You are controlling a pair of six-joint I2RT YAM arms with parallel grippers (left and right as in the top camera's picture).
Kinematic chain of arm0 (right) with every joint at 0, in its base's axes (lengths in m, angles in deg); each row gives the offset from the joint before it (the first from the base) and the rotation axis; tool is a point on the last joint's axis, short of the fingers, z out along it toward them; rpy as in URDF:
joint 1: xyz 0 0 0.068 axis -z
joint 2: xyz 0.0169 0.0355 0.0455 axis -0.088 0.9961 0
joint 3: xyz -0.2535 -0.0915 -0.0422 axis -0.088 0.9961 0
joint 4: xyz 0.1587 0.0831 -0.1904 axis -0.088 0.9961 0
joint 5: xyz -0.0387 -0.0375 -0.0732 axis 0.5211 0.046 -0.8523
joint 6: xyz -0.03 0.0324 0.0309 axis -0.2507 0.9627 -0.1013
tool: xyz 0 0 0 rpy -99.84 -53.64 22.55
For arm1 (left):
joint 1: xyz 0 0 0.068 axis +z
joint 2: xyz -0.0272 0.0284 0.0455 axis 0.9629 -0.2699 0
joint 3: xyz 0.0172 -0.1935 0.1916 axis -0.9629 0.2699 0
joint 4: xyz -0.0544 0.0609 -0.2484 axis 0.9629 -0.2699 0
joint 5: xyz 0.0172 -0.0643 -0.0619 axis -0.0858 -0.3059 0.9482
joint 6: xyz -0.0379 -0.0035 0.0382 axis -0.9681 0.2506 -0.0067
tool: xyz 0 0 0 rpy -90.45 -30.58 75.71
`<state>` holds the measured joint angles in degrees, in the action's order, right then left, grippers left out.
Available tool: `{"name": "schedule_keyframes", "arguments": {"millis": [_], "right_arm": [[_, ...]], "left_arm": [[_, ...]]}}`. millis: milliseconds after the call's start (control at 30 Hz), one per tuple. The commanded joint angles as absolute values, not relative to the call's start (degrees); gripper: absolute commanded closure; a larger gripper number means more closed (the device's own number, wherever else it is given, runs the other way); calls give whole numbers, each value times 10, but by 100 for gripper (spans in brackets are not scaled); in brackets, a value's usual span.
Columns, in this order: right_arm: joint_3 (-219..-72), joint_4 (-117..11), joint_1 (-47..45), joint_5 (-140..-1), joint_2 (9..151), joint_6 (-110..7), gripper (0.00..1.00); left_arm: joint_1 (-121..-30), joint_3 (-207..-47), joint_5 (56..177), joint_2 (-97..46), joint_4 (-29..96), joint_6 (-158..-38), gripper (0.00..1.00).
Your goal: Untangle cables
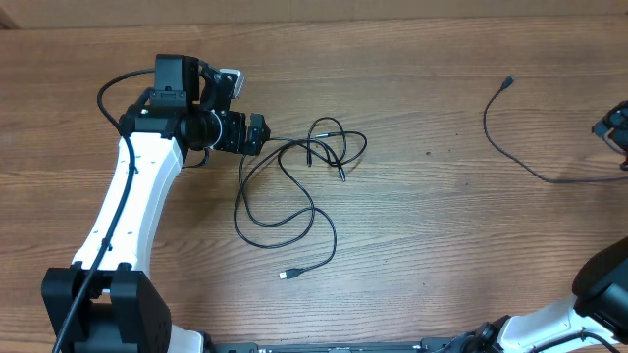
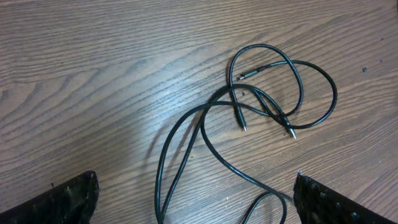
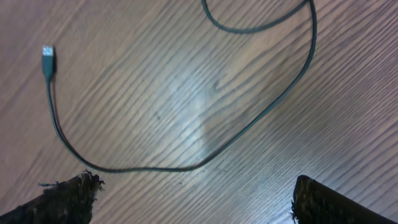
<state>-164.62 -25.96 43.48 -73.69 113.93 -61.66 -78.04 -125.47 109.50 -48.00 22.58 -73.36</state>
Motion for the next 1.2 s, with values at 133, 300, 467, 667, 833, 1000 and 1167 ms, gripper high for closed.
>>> {"name": "schedule_keyframes", "arguments": {"millis": [133, 300, 467, 667, 833, 1000, 1167], "right_arm": [[-1580, -273, 432, -743, 1153, -679, 0], [-1518, -315, 432, -741, 1166, -686, 0], [-1458, -364, 430, -741, 1167, -688, 0], [-1418, -407, 424, -743, 1170, -688, 0], [-1414, -423, 416, -746, 1186, -691, 0], [-1414, -439, 404, -769, 1225, -690, 0], [-1414, -470, 391, -773, 1258, -690, 0]], "left_arm": [[-781, -1267, 1091, -479, 226, -737, 0], [-781, -1267, 1091, -479, 226, -737, 0], [-781, -1267, 1091, -479, 226, -737, 0], [-781, -1267, 1091, -479, 226, -737, 0], [-781, -1267, 1091, -479, 226, -737, 0], [-781, -1267, 1091, -479, 226, -737, 0], [-781, -1267, 1091, -479, 226, -737, 0]]}}
